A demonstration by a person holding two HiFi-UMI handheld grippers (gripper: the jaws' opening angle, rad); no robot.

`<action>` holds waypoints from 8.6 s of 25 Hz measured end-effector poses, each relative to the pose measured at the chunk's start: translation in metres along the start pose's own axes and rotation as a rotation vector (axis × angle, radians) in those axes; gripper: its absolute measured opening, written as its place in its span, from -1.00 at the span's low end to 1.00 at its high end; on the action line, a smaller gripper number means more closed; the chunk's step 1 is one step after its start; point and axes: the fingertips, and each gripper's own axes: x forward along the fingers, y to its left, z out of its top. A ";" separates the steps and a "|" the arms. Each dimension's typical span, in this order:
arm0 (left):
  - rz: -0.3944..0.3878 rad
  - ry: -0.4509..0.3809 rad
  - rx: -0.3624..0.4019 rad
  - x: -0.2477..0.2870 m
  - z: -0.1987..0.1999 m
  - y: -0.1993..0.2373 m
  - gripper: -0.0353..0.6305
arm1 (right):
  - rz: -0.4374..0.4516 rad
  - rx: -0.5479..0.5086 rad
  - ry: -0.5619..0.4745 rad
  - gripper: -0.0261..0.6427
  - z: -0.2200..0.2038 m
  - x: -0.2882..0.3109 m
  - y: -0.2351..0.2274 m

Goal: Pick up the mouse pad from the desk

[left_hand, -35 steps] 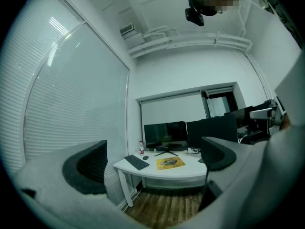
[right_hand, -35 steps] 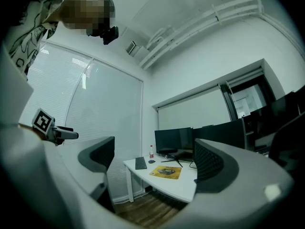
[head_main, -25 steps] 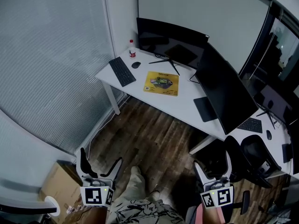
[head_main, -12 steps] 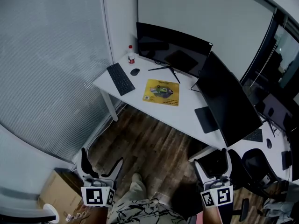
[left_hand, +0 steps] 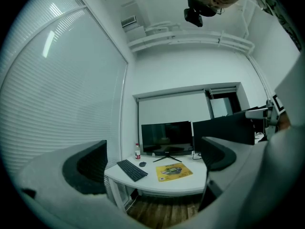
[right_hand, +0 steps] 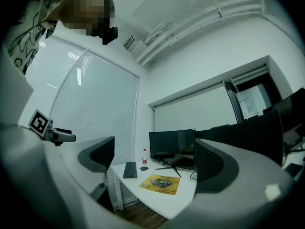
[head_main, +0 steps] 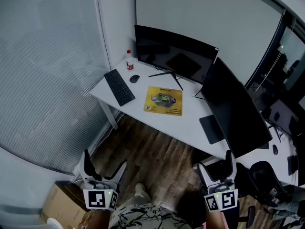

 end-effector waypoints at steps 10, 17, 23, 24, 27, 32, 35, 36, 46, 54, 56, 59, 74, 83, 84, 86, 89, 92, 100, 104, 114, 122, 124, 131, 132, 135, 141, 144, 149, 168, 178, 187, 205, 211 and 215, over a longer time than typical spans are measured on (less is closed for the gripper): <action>-0.055 -0.001 -0.005 0.054 -0.003 0.033 0.91 | -0.048 -0.004 0.001 0.62 -0.007 0.050 0.008; -0.088 -0.005 -0.003 0.078 -0.006 0.061 0.91 | -0.076 -0.019 0.001 0.62 -0.010 0.074 0.025; -0.102 0.021 -0.010 0.092 -0.020 0.074 0.91 | -0.092 -0.021 0.036 0.62 -0.026 0.082 0.028; -0.104 0.025 -0.010 0.094 -0.022 0.075 0.91 | -0.100 -0.019 0.042 0.62 -0.028 0.083 0.025; -0.099 0.037 -0.012 0.103 -0.025 0.080 0.91 | -0.124 -0.010 0.047 0.62 -0.033 0.087 0.016; -0.098 0.046 -0.008 0.121 -0.028 0.081 0.91 | -0.120 -0.008 0.043 0.62 -0.035 0.108 0.007; -0.095 0.051 -0.010 0.136 -0.030 0.079 0.91 | -0.117 -0.006 0.049 0.62 -0.039 0.121 -0.001; -0.094 0.054 -0.009 0.142 -0.031 0.078 0.91 | -0.119 -0.006 0.049 0.62 -0.039 0.126 -0.004; -0.084 0.073 -0.010 0.216 -0.042 0.062 0.91 | -0.105 0.003 0.050 0.62 -0.050 0.189 -0.057; -0.079 0.069 -0.020 0.287 -0.042 0.045 0.91 | -0.064 0.001 0.057 0.62 -0.056 0.252 -0.100; -0.074 0.071 -0.019 0.301 -0.043 0.042 0.91 | -0.055 0.005 0.058 0.62 -0.058 0.265 -0.109; -0.071 0.076 -0.023 0.324 -0.044 0.037 0.91 | -0.040 0.010 0.063 0.62 -0.061 0.286 -0.121; -0.012 0.085 -0.006 0.404 -0.032 0.005 0.91 | 0.112 0.054 0.078 0.61 -0.068 0.369 -0.164; 0.000 0.157 -0.003 0.413 -0.053 -0.001 0.91 | 0.170 0.103 0.147 0.62 -0.103 0.401 -0.168; 0.001 0.168 -0.008 0.414 -0.058 0.003 0.91 | 0.172 0.103 0.153 0.62 -0.106 0.405 -0.167; -0.002 0.181 -0.014 0.420 -0.066 0.006 0.91 | 0.173 0.100 0.161 0.61 -0.112 0.412 -0.167; -0.015 0.181 -0.026 0.436 -0.074 0.009 0.91 | 0.165 0.103 0.167 0.61 -0.119 0.424 -0.169; -0.045 0.193 -0.040 0.460 -0.085 0.012 0.91 | 0.137 0.111 0.186 0.61 -0.133 0.438 -0.172; -0.102 0.265 -0.044 0.502 -0.118 0.019 0.91 | 0.107 0.102 0.270 0.61 -0.168 0.467 -0.180; -0.127 0.309 -0.054 0.517 -0.144 0.021 0.91 | 0.093 0.104 0.331 0.61 -0.200 0.477 -0.185; -0.215 0.452 -0.036 0.554 -0.225 0.008 0.91 | 0.076 0.103 0.511 0.61 -0.298 0.491 -0.195; -0.280 0.589 -0.071 0.563 -0.300 -0.006 0.90 | 0.039 0.117 0.690 0.61 -0.376 0.490 -0.201; -0.291 0.628 -0.073 0.564 -0.318 -0.010 0.90 | 0.028 0.108 0.740 0.61 -0.395 0.488 -0.203; -0.336 0.705 -0.043 0.573 -0.364 -0.022 0.79 | 0.023 0.093 0.887 0.61 -0.445 0.481 -0.201; -0.339 0.718 -0.039 0.573 -0.370 -0.023 0.79 | 0.023 0.101 0.899 0.61 -0.451 0.479 -0.200; -0.352 0.764 -0.027 0.572 -0.389 -0.025 0.79 | 0.026 0.110 0.933 0.61 -0.465 0.476 -0.197; -0.331 0.827 -0.016 0.569 -0.415 -0.023 0.56 | -0.008 0.147 0.962 0.49 -0.487 0.466 -0.198; -0.319 0.854 0.010 0.567 -0.423 -0.023 0.54 | -0.015 0.142 0.979 0.47 -0.492 0.463 -0.199; -0.310 0.862 0.000 0.567 -0.427 -0.025 0.41 | -0.022 0.088 0.988 0.38 -0.494 0.463 -0.200; -0.303 0.851 -0.026 0.563 -0.424 -0.030 -0.13 | -0.019 0.044 0.984 0.01 -0.494 0.459 -0.193; -0.306 0.848 -0.017 0.560 -0.420 -0.049 -0.65 | 0.012 0.053 0.966 -0.63 -0.490 0.464 -0.172; -0.325 0.799 -0.037 0.561 -0.400 -0.052 -0.66 | 0.060 0.105 0.933 -0.68 -0.473 0.467 -0.168; -0.304 0.460 -0.021 0.611 -0.242 -0.044 -0.66 | 0.078 0.086 0.596 -0.71 -0.329 0.531 -0.187; -0.303 0.335 0.023 0.614 -0.184 -0.042 -0.66 | 0.078 0.045 0.477 -0.71 -0.272 0.539 -0.187; -0.303 0.250 0.028 0.609 -0.153 -0.038 -0.66 | 0.073 0.009 0.401 -0.71 -0.239 0.539 -0.180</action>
